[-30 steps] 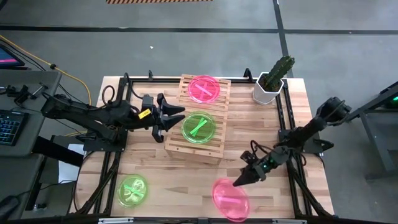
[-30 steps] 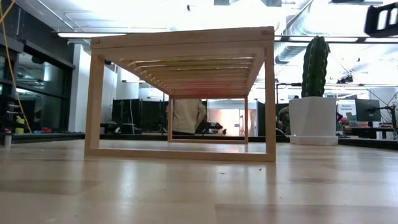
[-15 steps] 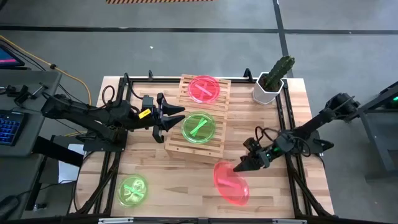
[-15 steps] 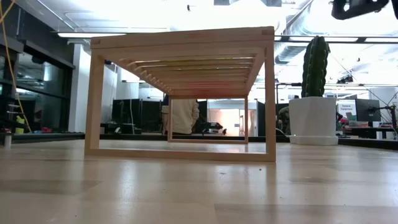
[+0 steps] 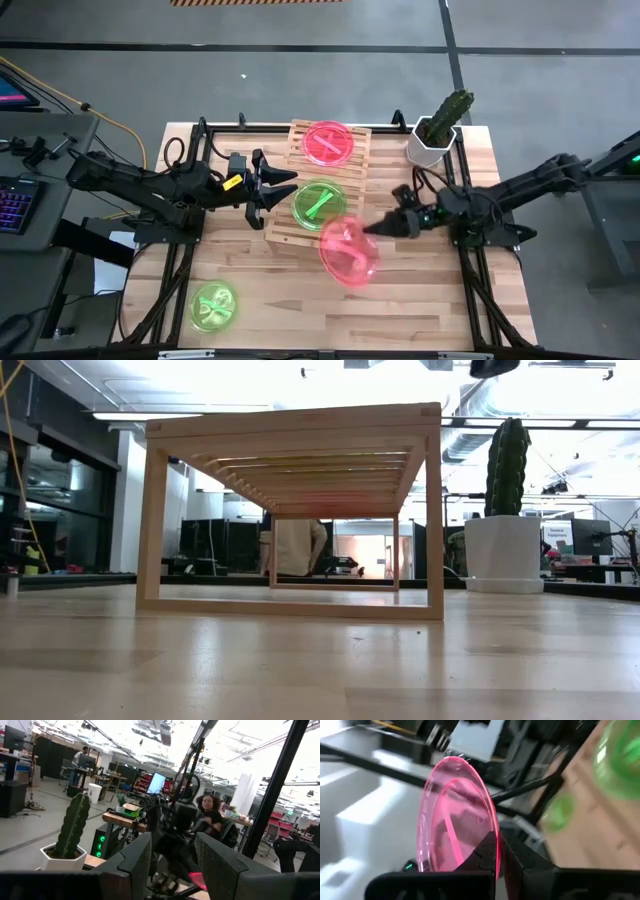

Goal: Place and stack plates onto a shelf
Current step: Stack the pink transparent plate on top of the other pink transparent plates on the shelf

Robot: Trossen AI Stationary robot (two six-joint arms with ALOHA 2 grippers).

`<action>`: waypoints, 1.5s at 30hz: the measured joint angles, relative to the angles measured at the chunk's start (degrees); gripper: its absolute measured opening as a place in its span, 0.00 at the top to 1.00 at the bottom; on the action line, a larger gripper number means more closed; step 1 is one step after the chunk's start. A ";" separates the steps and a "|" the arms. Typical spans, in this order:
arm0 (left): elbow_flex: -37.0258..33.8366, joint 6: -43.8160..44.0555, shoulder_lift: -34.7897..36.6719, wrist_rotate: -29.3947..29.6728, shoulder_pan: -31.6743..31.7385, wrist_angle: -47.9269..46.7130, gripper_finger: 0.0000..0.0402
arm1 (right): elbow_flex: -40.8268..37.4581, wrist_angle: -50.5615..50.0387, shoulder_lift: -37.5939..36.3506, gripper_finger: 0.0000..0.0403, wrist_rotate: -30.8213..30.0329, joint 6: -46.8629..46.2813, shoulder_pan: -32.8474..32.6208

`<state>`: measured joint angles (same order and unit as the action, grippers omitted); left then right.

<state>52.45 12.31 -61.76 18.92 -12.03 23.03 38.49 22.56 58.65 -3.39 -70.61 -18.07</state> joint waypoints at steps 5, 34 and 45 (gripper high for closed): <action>0.00 0.03 0.00 0.00 0.00 0.00 0.64 | 6.95 -15.23 -1.05 1.00 -0.01 4.63 6.57; 0.02 1.12 0.00 1.31 0.00 4.49 0.64 | 13.21 -23.59 12.99 1.00 -17.55 9.11 34.29; 0.02 4.09 0.00 0.85 0.00 6.62 0.64 | 13.21 -20.53 18.64 1.00 -17.46 8.98 37.33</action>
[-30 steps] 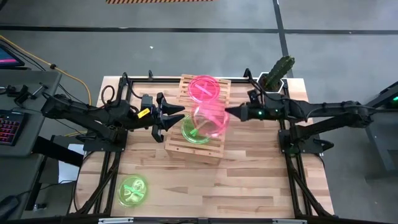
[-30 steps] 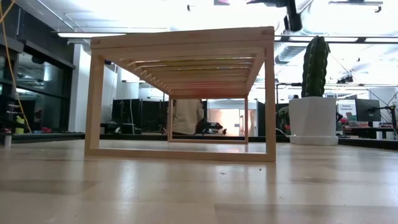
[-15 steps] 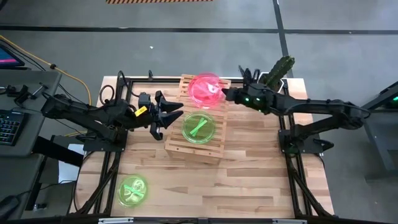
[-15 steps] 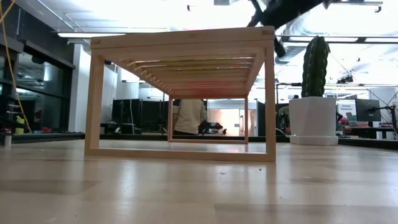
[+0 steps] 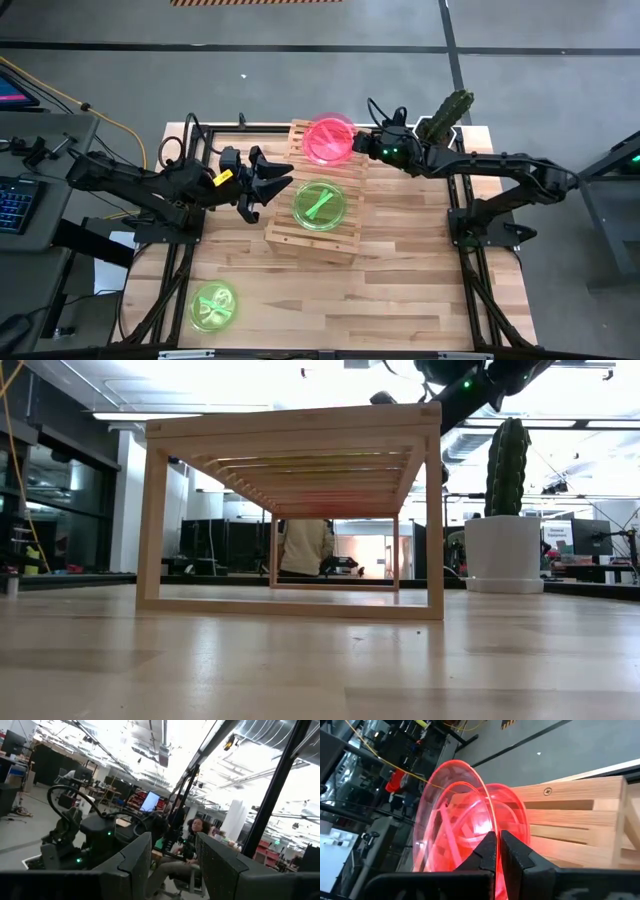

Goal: Place and stack plates onto a shelf
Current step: Stack the pink transparent plate on top of the other pink transparent plates on the shelf, then stack the green transparent plate on top of the other green transparent plates on the shelf

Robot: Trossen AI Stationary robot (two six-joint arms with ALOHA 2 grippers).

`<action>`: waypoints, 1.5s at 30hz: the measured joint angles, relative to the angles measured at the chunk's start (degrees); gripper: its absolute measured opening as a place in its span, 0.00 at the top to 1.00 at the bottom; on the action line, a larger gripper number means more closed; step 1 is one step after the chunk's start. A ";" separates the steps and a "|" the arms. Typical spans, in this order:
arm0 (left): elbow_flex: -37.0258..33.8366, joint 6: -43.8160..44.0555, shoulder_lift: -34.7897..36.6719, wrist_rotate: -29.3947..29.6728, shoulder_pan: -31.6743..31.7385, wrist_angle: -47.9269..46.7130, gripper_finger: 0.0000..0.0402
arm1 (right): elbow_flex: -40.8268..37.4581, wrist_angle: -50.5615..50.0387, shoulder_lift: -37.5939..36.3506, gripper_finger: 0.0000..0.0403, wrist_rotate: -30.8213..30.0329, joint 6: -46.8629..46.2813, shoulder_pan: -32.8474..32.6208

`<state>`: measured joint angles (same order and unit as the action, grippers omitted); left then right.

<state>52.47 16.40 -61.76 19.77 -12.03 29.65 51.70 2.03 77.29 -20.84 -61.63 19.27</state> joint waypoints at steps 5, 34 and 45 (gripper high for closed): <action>0.00 -0.02 0.00 -0.02 0.00 0.13 0.64 | 0.00 1.23 0.92 1.00 0.23 -0.56 0.00; 0.00 -1.41 0.00 -0.13 -0.02 -0.15 0.64 | 0.00 -3.74 -0.91 0.54 8.89 7.52 4.46; 0.00 -3.45 0.00 -0.09 -0.02 -0.28 0.64 | 0.00 -12.99 -13.60 0.54 17.89 21.76 4.27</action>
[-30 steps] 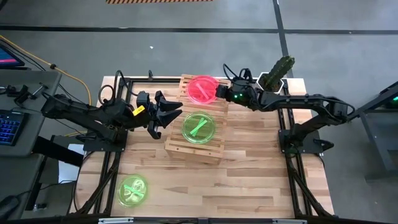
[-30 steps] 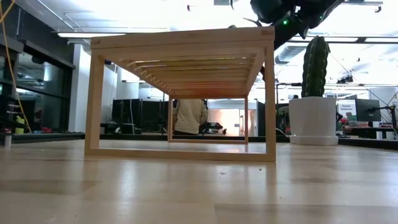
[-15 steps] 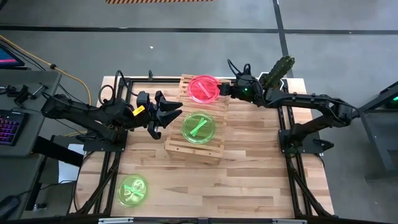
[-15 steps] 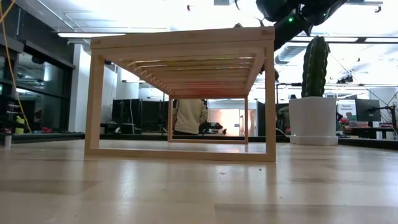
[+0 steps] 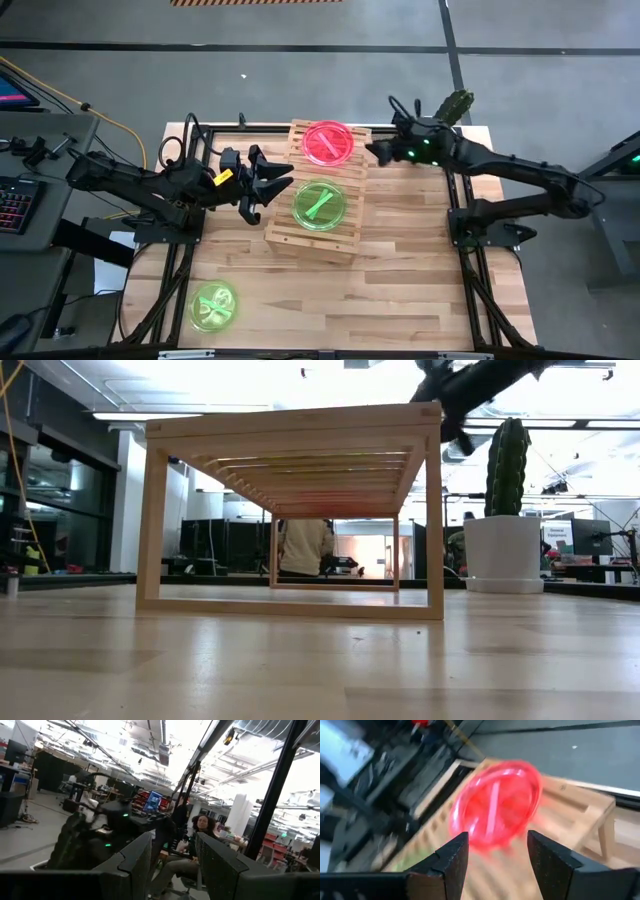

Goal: Place and stack plates onto a shelf
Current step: Stack the green transparent plate on top of the other green transparent plates on the shelf

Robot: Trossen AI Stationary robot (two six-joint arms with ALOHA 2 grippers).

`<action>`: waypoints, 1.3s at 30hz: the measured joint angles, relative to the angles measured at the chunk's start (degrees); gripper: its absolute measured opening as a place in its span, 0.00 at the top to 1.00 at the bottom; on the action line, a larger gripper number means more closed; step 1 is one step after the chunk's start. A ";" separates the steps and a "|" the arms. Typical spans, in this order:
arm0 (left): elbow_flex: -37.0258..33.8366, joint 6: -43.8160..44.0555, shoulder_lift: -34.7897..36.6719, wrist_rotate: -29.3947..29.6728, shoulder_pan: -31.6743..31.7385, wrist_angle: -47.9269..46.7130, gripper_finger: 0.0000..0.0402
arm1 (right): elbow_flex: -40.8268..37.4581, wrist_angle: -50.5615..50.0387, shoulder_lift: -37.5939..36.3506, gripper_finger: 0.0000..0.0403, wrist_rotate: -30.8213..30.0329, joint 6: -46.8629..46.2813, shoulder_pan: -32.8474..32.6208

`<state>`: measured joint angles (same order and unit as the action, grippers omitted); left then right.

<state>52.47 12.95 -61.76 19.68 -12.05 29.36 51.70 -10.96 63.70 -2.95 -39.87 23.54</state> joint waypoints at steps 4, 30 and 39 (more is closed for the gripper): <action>0.00 -0.70 0.00 0.02 0.02 0.00 0.64 | 0.00 -8.85 -6.90 0.54 2.00 4.66 -3.73; 0.07 -2.54 -0.85 2.43 0.04 -4.01 0.64 | -0.02 -10.99 -12.36 0.54 -21.24 4.33 -46.58; 0.07 -1.07 -0.79 3.76 0.04 -5.59 0.64 | -0.04 -19.81 -12.32 0.54 -33.06 -3.55 -59.01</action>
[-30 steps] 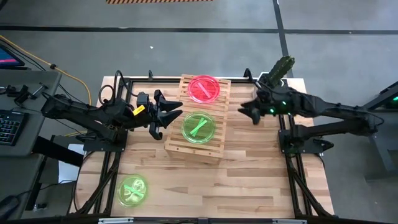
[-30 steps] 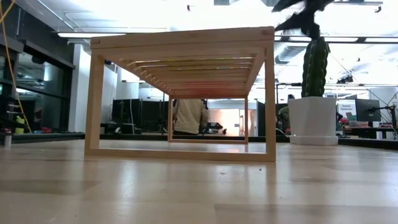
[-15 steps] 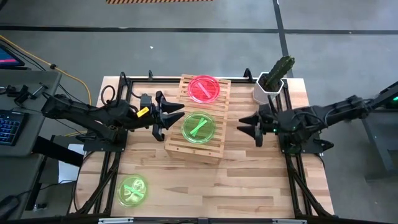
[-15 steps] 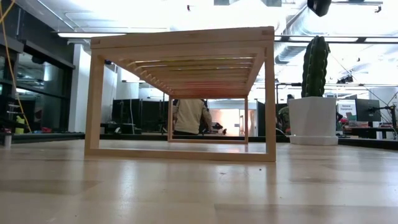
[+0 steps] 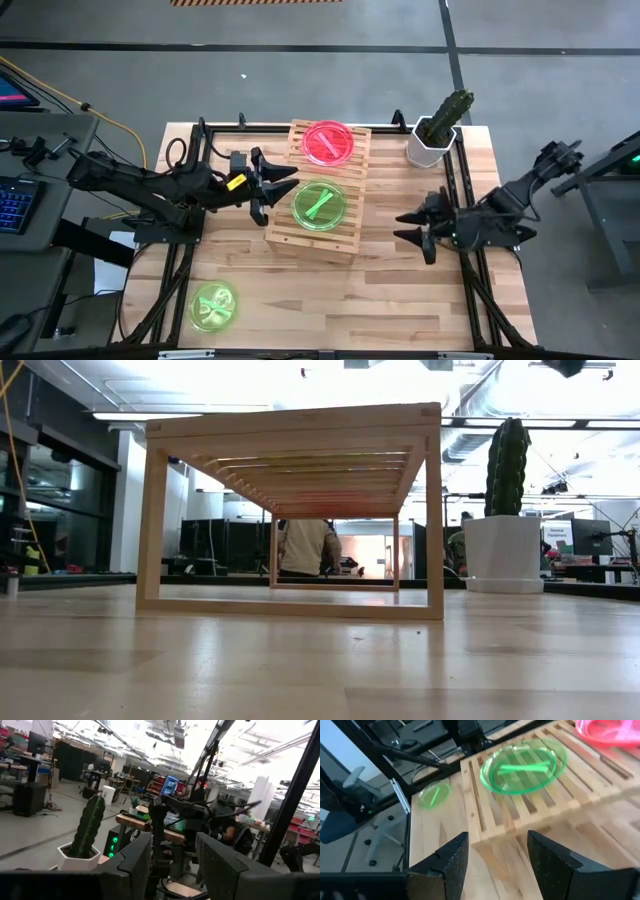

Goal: Place and stack plates onto a shelf
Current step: Stack the green transparent plate on top of the other green transparent plates on the shelf

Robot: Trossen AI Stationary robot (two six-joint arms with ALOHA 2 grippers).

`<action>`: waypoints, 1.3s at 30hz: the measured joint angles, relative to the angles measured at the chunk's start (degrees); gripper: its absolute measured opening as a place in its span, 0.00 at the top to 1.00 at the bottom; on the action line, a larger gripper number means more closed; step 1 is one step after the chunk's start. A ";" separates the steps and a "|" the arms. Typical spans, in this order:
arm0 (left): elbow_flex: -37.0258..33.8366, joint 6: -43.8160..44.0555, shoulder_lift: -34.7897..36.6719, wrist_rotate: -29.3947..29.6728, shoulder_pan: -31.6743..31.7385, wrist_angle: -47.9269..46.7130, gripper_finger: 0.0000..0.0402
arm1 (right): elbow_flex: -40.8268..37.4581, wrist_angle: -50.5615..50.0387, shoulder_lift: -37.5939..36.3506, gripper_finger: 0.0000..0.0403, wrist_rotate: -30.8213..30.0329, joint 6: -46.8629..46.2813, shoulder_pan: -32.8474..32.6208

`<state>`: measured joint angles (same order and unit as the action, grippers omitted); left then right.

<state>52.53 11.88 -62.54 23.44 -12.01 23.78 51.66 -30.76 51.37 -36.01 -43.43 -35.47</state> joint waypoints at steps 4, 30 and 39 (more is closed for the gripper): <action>0.00 -0.04 0.00 0.50 0.01 0.04 0.64 | 0.00 -4.03 -0.05 0.54 -4.02 -4.86 -4.64; -0.02 -0.02 0.02 1.20 0.79 -0.96 0.64 | -0.04 21.43 4.76 0.54 20.19 19.21 18.64; -0.07 1.55 0.02 -2.52 0.74 -5.12 0.64 | -0.04 30.26 7.96 0.54 26.58 22.89 23.98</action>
<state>52.47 13.43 -62.52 20.92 -11.27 18.65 51.62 -0.50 59.33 -9.43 -20.53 -11.49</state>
